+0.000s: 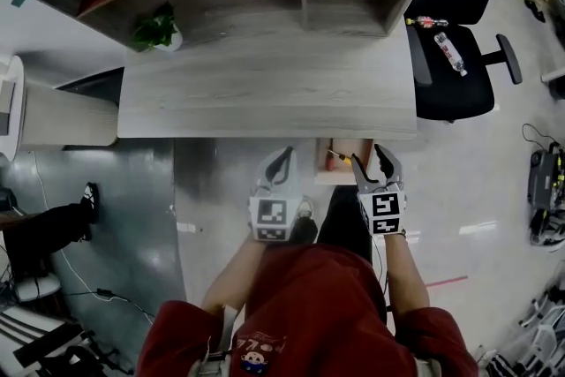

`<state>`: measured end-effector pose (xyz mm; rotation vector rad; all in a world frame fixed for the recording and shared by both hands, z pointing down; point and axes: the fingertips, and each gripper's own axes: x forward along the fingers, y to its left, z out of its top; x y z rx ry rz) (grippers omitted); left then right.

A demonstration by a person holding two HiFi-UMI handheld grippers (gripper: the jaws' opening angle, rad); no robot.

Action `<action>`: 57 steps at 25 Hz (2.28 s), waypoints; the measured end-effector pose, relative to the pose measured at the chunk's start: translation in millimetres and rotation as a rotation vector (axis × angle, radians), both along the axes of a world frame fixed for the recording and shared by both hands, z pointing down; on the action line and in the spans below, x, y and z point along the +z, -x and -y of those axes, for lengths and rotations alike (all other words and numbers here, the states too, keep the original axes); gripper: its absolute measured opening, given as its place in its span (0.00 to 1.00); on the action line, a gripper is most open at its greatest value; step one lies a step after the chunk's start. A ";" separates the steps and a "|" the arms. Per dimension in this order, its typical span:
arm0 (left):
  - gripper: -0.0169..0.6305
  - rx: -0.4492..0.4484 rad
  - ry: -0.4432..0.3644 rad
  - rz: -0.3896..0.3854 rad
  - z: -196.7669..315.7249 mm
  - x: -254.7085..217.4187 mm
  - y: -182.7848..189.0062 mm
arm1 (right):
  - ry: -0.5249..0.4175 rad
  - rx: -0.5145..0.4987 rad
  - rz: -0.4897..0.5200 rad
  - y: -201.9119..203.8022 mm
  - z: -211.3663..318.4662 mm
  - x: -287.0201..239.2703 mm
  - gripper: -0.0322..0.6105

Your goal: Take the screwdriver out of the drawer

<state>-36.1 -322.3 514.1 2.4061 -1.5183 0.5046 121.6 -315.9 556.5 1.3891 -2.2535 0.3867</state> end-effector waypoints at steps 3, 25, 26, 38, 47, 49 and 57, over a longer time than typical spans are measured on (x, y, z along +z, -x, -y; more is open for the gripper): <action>0.02 -0.001 0.049 0.007 -1.3 24.1 -4.1 | 0.085 -0.020 -0.014 0.1 -5.5 41.8 0.41; 0.02 -0.067 0.358 0.033 -20.2 219.8 -1.3 | 0.405 -0.173 -0.259 13.8 -18.5 262.3 0.41; 0.02 -0.074 0.367 0.033 -19.2 227.2 2.6 | 0.416 -0.171 -0.269 16.5 -18.5 271.2 0.41; 0.02 -0.118 0.431 0.031 -22.5 272.7 8.8 | 0.475 -0.156 -0.403 20.1 -12.9 332.2 0.41; 0.02 -0.140 0.481 0.042 -42.2 290.5 21.3 | 0.514 -0.161 -0.445 21.9 -11.3 357.5 0.41; 0.02 -0.143 0.487 0.042 -45.3 293.7 22.6 | 0.505 -0.159 -0.468 20.4 -12.7 361.0 0.40; 0.02 -0.161 0.491 0.038 -48.2 299.4 26.1 | 0.458 -0.116 -0.542 17.2 -7.2 366.3 0.34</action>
